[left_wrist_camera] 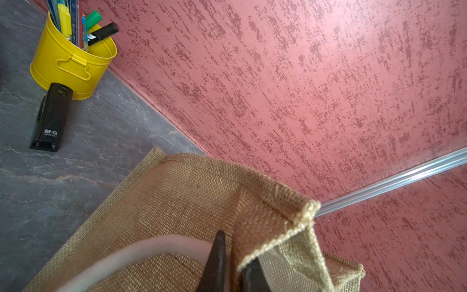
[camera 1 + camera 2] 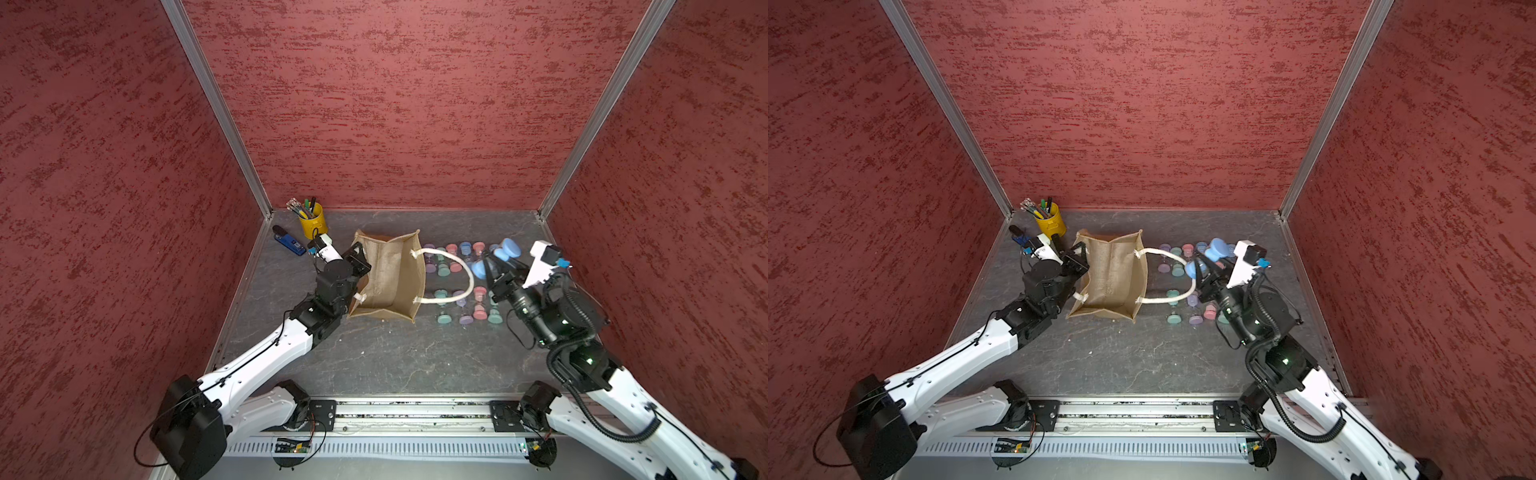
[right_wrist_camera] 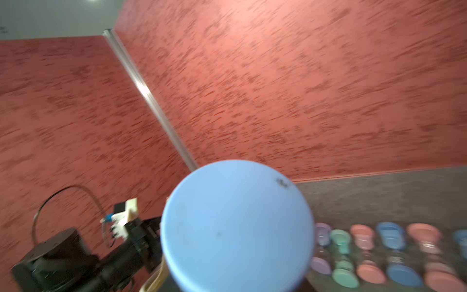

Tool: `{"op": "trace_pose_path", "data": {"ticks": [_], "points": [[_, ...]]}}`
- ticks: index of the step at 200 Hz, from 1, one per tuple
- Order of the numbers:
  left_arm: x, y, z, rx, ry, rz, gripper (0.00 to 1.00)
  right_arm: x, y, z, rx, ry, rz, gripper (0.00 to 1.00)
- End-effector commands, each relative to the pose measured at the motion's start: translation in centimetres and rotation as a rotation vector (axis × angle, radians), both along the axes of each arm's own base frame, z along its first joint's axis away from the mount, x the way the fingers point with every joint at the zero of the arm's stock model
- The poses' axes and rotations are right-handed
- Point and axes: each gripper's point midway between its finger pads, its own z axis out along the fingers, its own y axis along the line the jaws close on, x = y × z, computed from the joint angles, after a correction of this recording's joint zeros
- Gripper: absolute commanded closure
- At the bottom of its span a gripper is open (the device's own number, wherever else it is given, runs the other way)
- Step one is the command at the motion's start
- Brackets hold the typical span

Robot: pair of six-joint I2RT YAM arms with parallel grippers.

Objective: 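Lift the blue timer out of the bag and carry it toward the row, then stand the blue timer in the new row while the left releases the bag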

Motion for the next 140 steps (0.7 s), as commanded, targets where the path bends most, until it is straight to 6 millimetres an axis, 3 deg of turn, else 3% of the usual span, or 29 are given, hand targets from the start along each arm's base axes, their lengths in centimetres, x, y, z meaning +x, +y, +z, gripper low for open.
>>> {"op": "trace_pose_path", "data": {"ticks": [1, 46, 75, 106, 140], "points": [[1.5, -0.4, -0.6, 0.008, 0.022, -0.006, 1.00, 1.8, -3.6, -6.5, -0.158, 0.287, -0.129, 0.78], [5.6, -1.2, -1.1, -0.010, 0.064, -0.051, 1.00, 5.6, -10.8, -17.0, -0.162, 0.649, -0.307, 0.76], [8.0, -1.6, -1.6, -0.026, 0.103, -0.093, 1.00, 6.7, -12.9, -22.7, -0.164, 0.789, -0.365, 0.75], [10.1, -1.8, -2.1, -0.053, 0.122, -0.139, 1.00, 7.0, -14.9, -26.9, -0.194, 0.907, -0.422, 0.75], [11.9, -1.4, -3.1, -0.087, 0.175, -0.194, 0.97, 6.8, -16.2, -29.2, -0.224, 0.968, -0.453, 0.74]]}}
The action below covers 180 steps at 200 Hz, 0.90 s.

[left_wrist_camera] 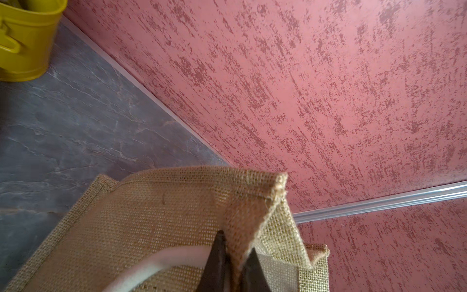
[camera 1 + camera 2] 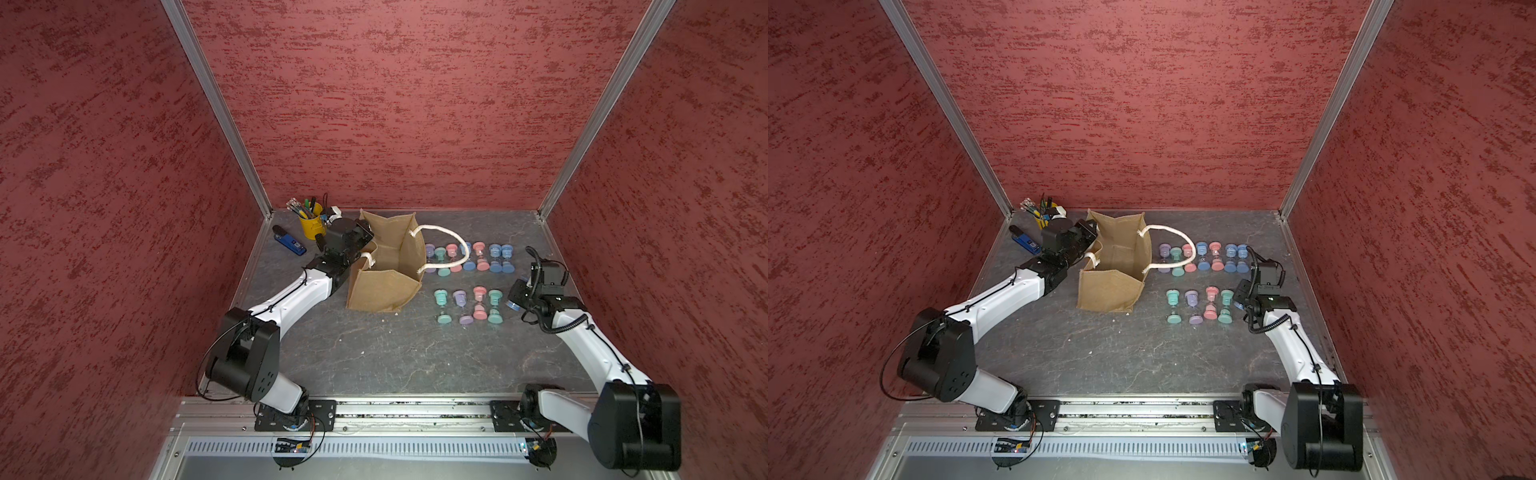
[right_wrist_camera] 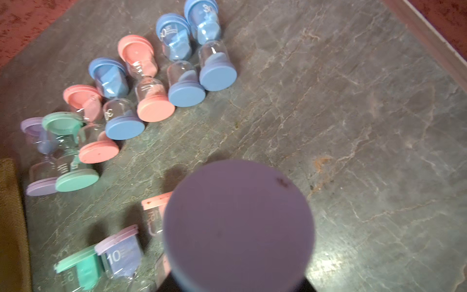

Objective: 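Stand the blue timer in the new row while the left releases the bag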

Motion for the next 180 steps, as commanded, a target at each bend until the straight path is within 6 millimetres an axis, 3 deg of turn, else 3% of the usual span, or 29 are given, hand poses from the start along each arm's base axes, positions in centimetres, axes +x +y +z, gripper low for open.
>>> {"op": "trace_pose_path", "data": {"ticks": [1, 13, 61, 128, 180], "points": [[0.7, -0.6, -0.1, -0.039, 0.029, -0.084, 0.97, 0.6, -0.8, -0.3, -0.030, -0.006, 0.001, 0.74], [1.0, -0.6, 0.0, -0.046, 0.033, -0.106, 0.85, 0.7, -0.9, -1.3, -0.033, 0.028, 0.009, 0.73], [1.3, 0.4, 2.4, 0.005, 0.052, -0.171, 0.01, 1.8, -0.5, -3.4, -0.014, 0.075, 0.037, 0.69], [-2.1, 2.8, 8.5, 0.167, 0.007, -0.112, 0.00, 2.8, -0.3, -6.2, 0.005, 0.127, 0.047, 0.61], [-5.7, 4.6, 12.6, 0.200, -0.099, -0.046, 0.00, 3.2, 0.0, -5.6, 0.022, 0.092, 0.053, 0.47]]}}
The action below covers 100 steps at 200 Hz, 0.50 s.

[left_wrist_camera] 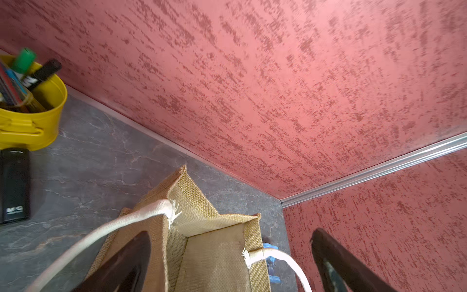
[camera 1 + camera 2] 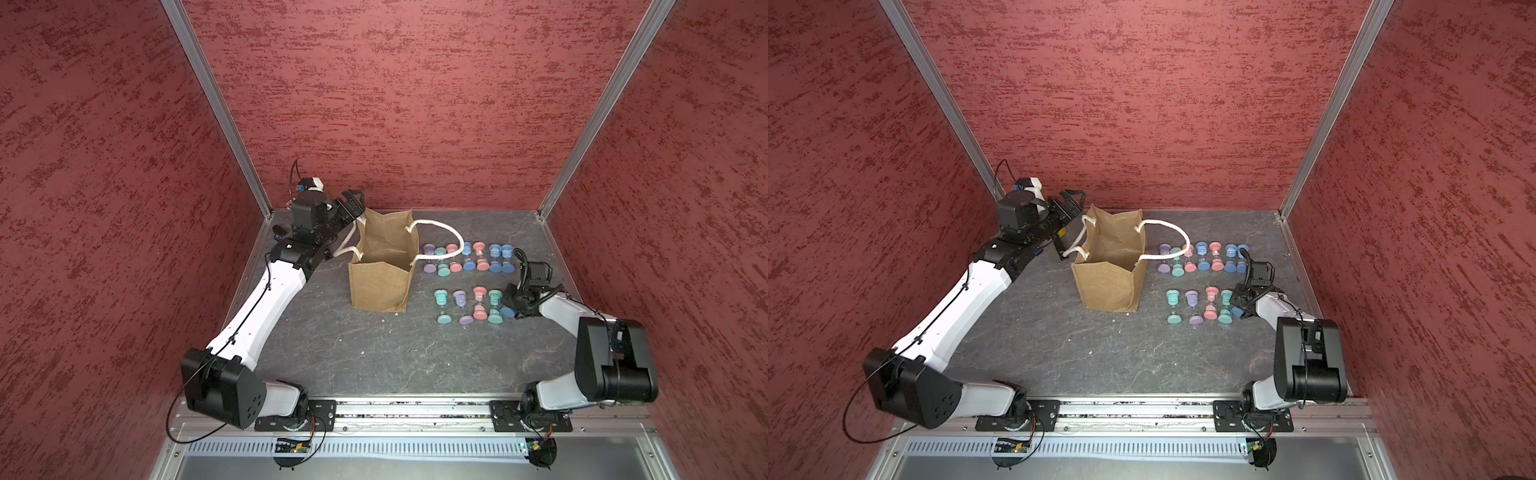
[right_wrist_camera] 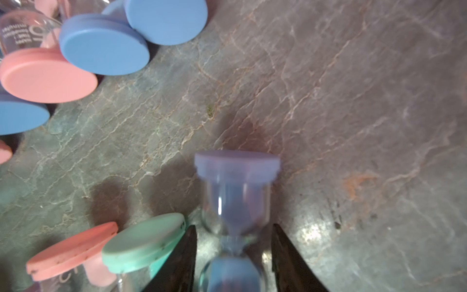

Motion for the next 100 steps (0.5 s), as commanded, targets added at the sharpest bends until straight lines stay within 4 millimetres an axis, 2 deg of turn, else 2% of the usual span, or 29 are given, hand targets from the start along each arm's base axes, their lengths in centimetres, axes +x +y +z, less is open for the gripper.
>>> {"op": "trace_pose_path", "data": {"ticks": [1, 9, 13, 42, 69, 100], "points": [[-1.2, 1.0, 0.5, 0.058, -0.013, 0.032, 0.00, 1.2, 0.2, 1.4, 0.013, -0.062, 0.017, 0.47], [-1.8, 1.3, 1.0, 0.066, -0.025, 0.044, 0.00, 1.1, 0.4, 1.3, 0.021, -0.061, 0.019, 0.46], [-2.2, 1.4, 1.3, 0.070, -0.035, 0.048, 0.00, 1.2, 0.4, 2.3, 0.020, -0.091, 0.017, 0.44], [-4.5, 3.6, 1.3, 0.131, -0.080, 0.140, 0.01, 0.6, -0.3, 5.3, -0.006, -0.199, -0.027, 0.34], [-6.4, 7.1, -1.4, 0.197, -0.043, 0.290, 0.00, 0.2, -1.0, 9.7, -0.027, -0.373, -0.089, 0.27], [-7.8, 11.0, -4.7, 0.280, -0.020, 0.430, 0.00, -1.2, -3.0, 14.9, -0.088, -0.598, -0.209, 0.16]]}}
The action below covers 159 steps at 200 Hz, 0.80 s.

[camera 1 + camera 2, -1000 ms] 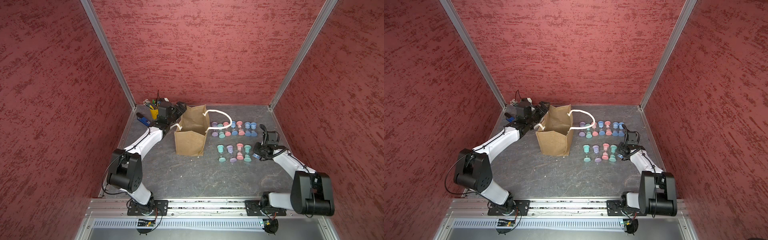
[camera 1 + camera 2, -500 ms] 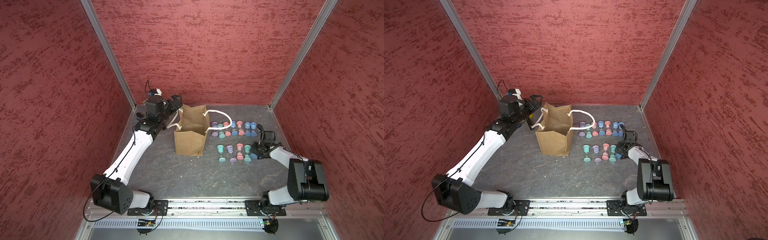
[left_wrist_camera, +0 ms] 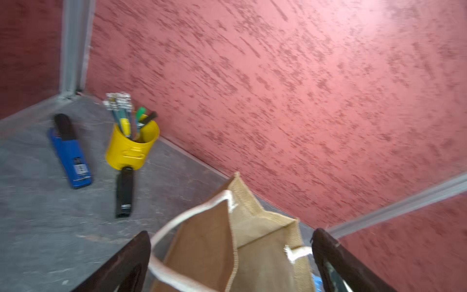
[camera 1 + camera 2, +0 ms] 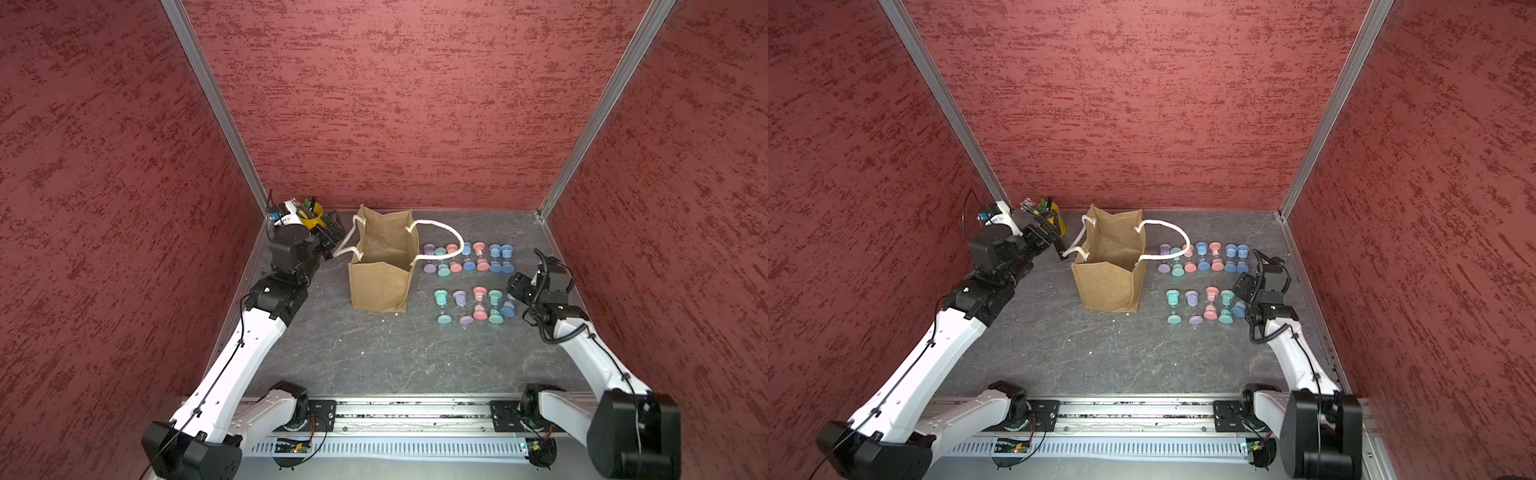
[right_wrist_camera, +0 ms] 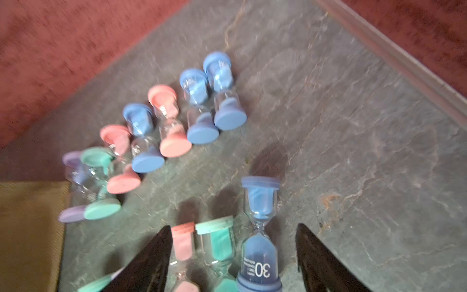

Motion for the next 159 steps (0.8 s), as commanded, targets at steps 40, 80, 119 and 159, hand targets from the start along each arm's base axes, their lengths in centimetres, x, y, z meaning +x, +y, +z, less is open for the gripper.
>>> {"op": "trace_pose_path", "data": {"ticks": [40, 80, 119, 159], "points": [[-0.6, 8.9, -8.0, 0.115, 0.094, 0.247, 0.00, -2.6, -5.6, 6.1, -0.120, -0.309, -0.333, 0.01], [0.2, 12.2, -15.3, 0.121, 0.126, 0.329, 0.00, -2.5, -7.3, 2.8, -0.189, -0.303, -0.421, 0.01], [1.7, 13.1, -19.5, 0.274, 0.251, 0.283, 0.00, -0.8, -5.9, 1.2, -0.287, -0.344, -0.271, 0.01], [2.8, 11.9, -22.7, 0.353, 0.261, 0.176, 0.00, 0.2, -4.8, 0.9, -0.340, -0.426, -0.177, 0.01]]}}
